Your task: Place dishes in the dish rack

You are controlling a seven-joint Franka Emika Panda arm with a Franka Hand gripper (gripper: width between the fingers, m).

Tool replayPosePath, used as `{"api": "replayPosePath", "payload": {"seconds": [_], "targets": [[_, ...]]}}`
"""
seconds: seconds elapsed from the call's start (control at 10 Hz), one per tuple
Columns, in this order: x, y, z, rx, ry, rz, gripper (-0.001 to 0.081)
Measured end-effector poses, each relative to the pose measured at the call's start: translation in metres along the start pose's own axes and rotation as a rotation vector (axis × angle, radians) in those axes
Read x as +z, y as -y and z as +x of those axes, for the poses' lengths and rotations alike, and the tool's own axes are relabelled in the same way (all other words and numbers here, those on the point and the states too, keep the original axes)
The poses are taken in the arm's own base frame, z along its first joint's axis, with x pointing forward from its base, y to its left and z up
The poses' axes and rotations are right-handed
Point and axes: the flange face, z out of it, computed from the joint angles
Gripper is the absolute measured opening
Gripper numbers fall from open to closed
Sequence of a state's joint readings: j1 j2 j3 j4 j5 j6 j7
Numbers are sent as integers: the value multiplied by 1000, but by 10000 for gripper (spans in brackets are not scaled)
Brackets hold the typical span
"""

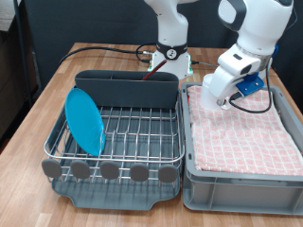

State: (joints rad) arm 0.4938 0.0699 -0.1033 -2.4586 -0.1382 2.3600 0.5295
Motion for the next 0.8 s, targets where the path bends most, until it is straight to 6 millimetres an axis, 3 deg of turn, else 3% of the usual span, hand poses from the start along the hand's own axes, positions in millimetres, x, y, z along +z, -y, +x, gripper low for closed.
{"api": "replayPosePath", "payload": {"seconds": [0.4, 0.5, 0.6, 0.7, 0.8], "targets": [[4, -7, 1, -22, -2, 2, 802], [5, -8, 1, -26, 1, 2, 612], [6, -9, 1, -30, 5, 1, 612], [9, -10, 1, -32, 7, 0, 436], [11, -10, 1, -32, 8, 0, 436]]}}
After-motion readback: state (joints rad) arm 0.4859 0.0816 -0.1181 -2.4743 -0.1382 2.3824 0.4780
